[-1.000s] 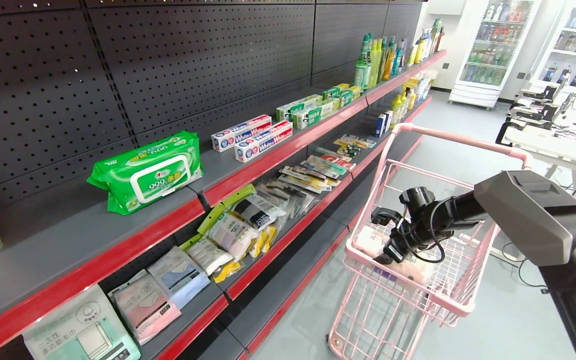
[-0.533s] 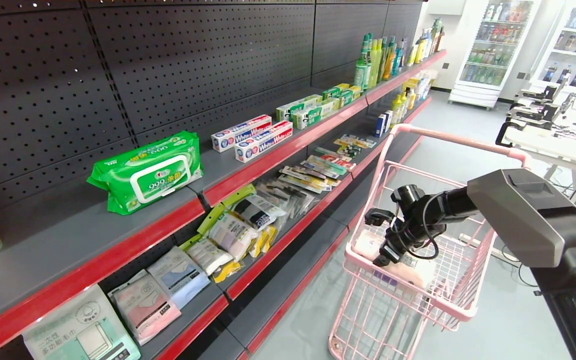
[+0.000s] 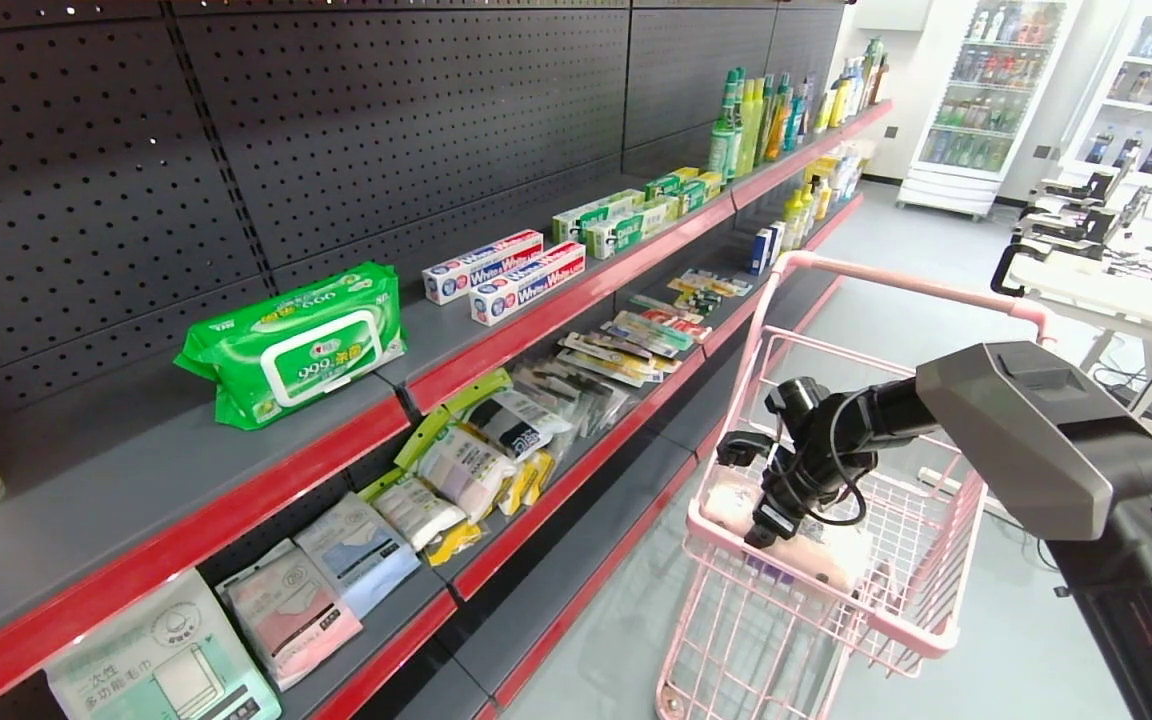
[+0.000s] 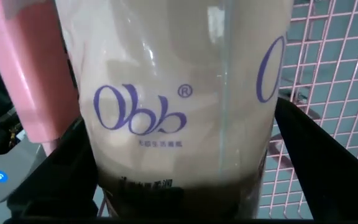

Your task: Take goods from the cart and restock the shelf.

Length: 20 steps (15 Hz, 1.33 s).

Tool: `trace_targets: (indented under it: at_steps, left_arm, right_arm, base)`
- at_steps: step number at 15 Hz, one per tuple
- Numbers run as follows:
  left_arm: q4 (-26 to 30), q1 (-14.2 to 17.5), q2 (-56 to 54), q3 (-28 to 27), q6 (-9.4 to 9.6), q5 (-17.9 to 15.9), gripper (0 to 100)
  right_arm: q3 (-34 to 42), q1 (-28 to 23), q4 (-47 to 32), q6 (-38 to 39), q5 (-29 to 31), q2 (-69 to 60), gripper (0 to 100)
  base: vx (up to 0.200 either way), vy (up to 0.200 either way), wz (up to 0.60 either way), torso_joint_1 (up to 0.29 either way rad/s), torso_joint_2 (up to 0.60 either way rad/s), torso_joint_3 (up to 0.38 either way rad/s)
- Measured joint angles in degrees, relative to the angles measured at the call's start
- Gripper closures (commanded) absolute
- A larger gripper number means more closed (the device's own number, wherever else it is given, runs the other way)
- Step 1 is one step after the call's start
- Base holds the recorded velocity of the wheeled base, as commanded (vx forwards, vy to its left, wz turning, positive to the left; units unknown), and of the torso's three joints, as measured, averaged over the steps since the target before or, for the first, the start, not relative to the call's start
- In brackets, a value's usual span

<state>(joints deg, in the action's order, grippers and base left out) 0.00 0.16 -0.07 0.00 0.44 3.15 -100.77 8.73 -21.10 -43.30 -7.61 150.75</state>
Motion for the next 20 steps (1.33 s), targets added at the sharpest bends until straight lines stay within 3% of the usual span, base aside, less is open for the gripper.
trace_targets:
  at_steps: [1,2,10,20]
  left_arm:
    - [0.0,-0.02,0.0,0.0,0.0,0.0,0]
    - [0.0,0.0,0.0,0.0,0.0,0.0,0]
    - [0.0,0.0,0.0,0.0,0.0,0.0,0]
    - [0.0,0.0,0.0,0.0,0.0,0.0,0]
  right_arm:
    - [-0.13,0.04,0.11,-0.07,0.69,0.05,0]
    - [-0.22,0.11,0.11,-0.09,0.8,0.07,100]
    - [3.41,-0.57,0.85,1.16,1.15,-1.22,100]
    - [9.57,-4.27,6.94,14.97,9.92,-17.13,100]
  base:
    - [0.0,0.0,0.0,0.0,0.0,0.0]
    - [0.0,0.0,0.0,0.0,0.0,0.0]
    - [0.0,0.0,0.0,0.0,0.0,0.0]
    - [0.0,0.0,0.0,0.0,0.0,0.0]
